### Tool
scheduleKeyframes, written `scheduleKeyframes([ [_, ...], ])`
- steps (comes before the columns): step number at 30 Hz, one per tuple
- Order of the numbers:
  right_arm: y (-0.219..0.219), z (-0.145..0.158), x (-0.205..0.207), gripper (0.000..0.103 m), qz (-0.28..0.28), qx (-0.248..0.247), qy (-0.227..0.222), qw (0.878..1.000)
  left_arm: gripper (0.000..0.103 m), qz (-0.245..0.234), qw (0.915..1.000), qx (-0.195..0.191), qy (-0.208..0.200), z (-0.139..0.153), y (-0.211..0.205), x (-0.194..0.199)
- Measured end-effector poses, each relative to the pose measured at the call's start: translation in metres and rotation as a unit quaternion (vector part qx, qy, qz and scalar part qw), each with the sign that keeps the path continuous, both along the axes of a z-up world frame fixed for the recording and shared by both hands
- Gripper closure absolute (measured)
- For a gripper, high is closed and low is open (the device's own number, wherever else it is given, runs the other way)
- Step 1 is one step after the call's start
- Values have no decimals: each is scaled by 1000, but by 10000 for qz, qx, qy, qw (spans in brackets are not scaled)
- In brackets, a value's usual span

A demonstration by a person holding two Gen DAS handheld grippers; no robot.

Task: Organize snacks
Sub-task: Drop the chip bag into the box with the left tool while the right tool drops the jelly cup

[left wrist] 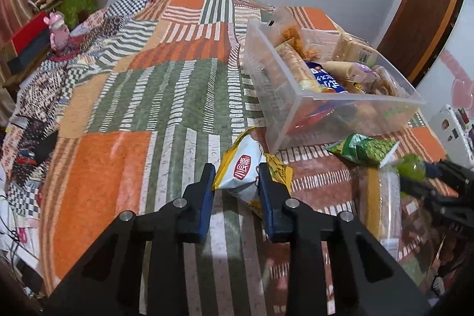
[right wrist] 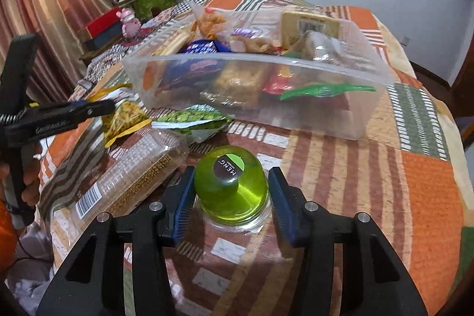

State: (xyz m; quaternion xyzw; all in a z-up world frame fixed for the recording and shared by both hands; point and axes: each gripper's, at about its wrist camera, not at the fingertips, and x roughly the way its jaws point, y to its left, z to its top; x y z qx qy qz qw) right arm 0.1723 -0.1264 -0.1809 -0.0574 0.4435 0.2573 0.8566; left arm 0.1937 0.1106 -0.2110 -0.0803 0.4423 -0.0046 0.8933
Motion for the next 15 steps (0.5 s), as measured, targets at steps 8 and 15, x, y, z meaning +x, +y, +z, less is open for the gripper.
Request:
scheduleKeyframes([
  [8,-23,27,1,57,-278,110,-342,9990,76,13,9992,204,-331,33,-5,-19],
  [15,-29,55,7,57,-421,255,-739,9960,76,53,9969,187,-768,69,-10,-22],
])
